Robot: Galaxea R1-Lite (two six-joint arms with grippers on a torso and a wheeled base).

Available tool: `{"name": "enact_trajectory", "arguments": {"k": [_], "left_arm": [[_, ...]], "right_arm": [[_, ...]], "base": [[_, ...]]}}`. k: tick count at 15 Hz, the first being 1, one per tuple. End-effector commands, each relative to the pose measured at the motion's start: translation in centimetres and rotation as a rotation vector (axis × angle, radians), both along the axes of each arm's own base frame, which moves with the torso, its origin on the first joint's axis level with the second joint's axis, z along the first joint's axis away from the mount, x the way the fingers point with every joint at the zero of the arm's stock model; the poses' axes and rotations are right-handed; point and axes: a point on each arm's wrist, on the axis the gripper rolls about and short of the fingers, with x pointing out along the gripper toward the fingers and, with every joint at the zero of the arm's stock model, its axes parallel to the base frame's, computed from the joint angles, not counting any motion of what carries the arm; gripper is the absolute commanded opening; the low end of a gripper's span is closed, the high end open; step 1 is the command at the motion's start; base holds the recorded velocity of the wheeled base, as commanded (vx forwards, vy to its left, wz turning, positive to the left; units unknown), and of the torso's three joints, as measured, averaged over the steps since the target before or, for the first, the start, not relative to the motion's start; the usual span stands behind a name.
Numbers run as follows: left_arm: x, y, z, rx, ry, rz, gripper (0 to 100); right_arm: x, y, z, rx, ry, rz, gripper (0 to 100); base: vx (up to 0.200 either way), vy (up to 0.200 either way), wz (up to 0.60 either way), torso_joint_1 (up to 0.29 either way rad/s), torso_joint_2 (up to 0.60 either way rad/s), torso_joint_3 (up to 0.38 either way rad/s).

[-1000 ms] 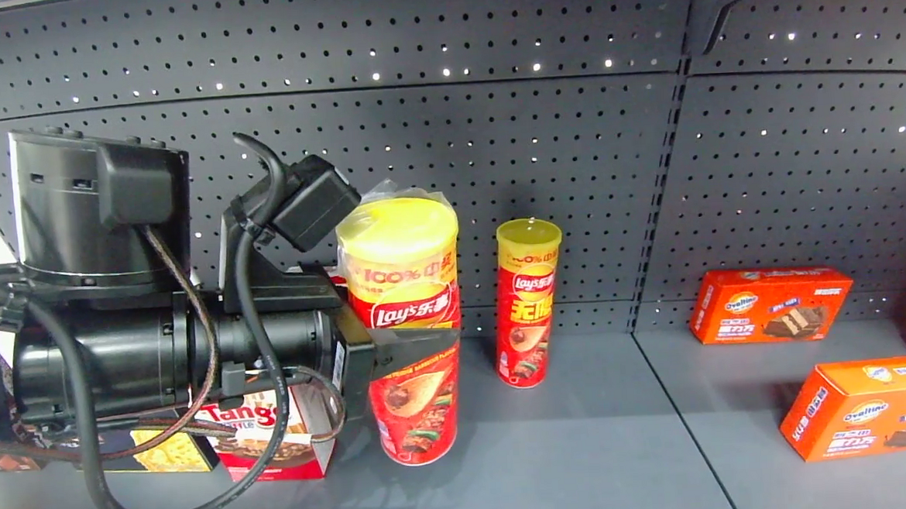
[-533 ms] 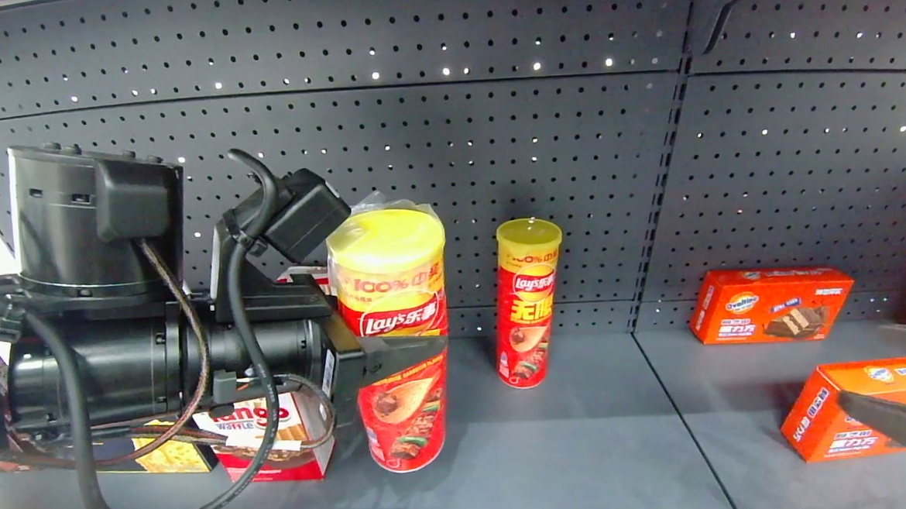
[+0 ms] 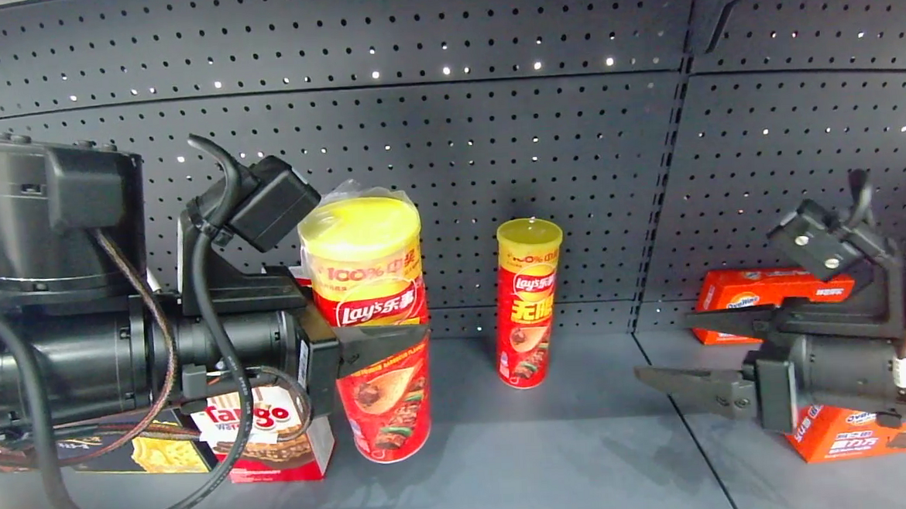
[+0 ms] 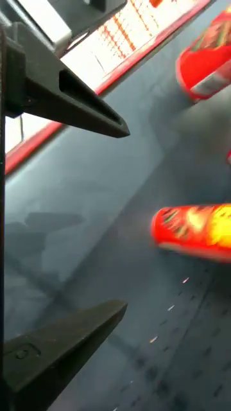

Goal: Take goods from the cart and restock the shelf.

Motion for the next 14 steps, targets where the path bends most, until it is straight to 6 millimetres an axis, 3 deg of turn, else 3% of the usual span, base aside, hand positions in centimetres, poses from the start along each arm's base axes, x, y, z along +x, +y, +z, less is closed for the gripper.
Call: {"name": "enact_trajectory", "arguments": {"k": [1, 6, 10, 14], "left_arm": [[0.1, 0.0, 0.2, -0.003, -0.004, -0.001, 0], [0.3, -0.2, 0.0, -0.002, 0.001, -0.007, 0], [0.4, -0.3, -0.1, -0.002, 0.001, -0.012, 0], [0.3, -0.3, -0.2, -0.001, 0.004, -0.013, 0]], "right_arm": [[2.2, 1.5, -1.3, -0.026, 0.049, 0.015, 100], [4.9, 2.9, -1.3, -0.005, 0.046, 0.047, 100], [8.4, 4.5, -3.0, 0.066, -0.074, 0.112, 100], [9.6, 5.1, -4.0, 0.094, -0.099, 0.154, 100]], "base": [[0.000, 0.000, 0.00, 0.000, 0.00, 0.000], [0.000, 0.000, 0.00, 0.000, 0.00, 0.000], [0.000, 0.000, 0.00, 0.000, 0.00, 0.000], [0.000, 0.000, 0.00, 0.000, 0.00, 0.000]]}}
